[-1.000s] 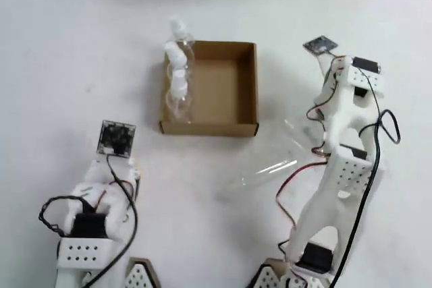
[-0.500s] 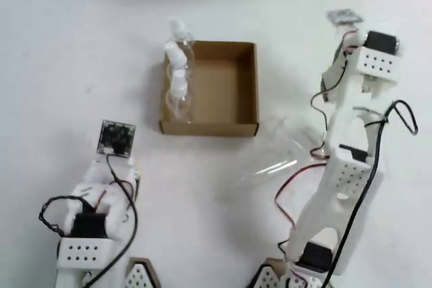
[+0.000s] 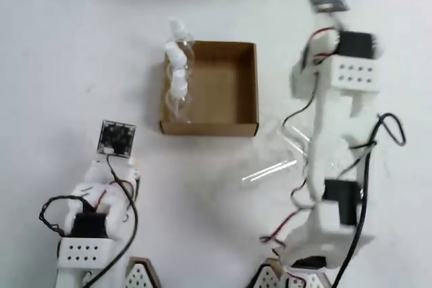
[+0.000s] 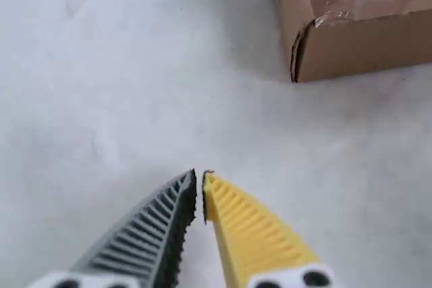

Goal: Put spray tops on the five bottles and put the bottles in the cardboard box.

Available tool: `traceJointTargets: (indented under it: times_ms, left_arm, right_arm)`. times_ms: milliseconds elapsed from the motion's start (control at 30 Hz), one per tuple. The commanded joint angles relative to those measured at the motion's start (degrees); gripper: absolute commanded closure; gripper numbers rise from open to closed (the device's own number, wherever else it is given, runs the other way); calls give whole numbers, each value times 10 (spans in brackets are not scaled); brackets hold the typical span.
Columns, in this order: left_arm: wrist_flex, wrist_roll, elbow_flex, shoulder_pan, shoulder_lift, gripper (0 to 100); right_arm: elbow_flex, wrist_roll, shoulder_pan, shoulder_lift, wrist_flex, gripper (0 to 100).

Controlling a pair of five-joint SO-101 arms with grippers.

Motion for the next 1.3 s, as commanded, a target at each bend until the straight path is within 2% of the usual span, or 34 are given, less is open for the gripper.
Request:
traceJointTargets:
  times_ms: [0, 200, 267, 400, 533, 700, 833, 933, 1133, 1267]
  left_arm:
    - [-18, 0, -7, -7, -7, 962]
    - [-26, 0, -11, -37, -7, 963]
    - [-45, 1, -11, -52, -7, 964]
    - [-59, 48, -12, -83, -7, 964]
    - [-57, 84, -30, -120, -7, 963]
    - [-57, 84, -30, -124, -7, 962]
    - [-57, 83, -31, -124, -7, 962]
    - [-58, 83, -31, -124, -7, 962]
    - [-58, 82, -30, -124, -7, 962]
    - [-58, 82, -29, -124, -7, 962]
  right_arm:
    - [67, -6, -81, -88, 15, 982]
    - [165, -8, -262, -129, 8, 982]
    - [193, -36, -316, -128, -8, 982]
    - [277, -151, -404, -128, -120, 982]
    - [370, -172, -459, -128, -264, 982]
    - [452, -172, -470, -128, -416, 975]
    - [484, -176, -472, -127, -457, 844]
    - [490, -175, -471, -127, -457, 759]
    - [478, -171, -445, -149, -436, 765]
    - [431, -171, -384, -202, -341, 765]
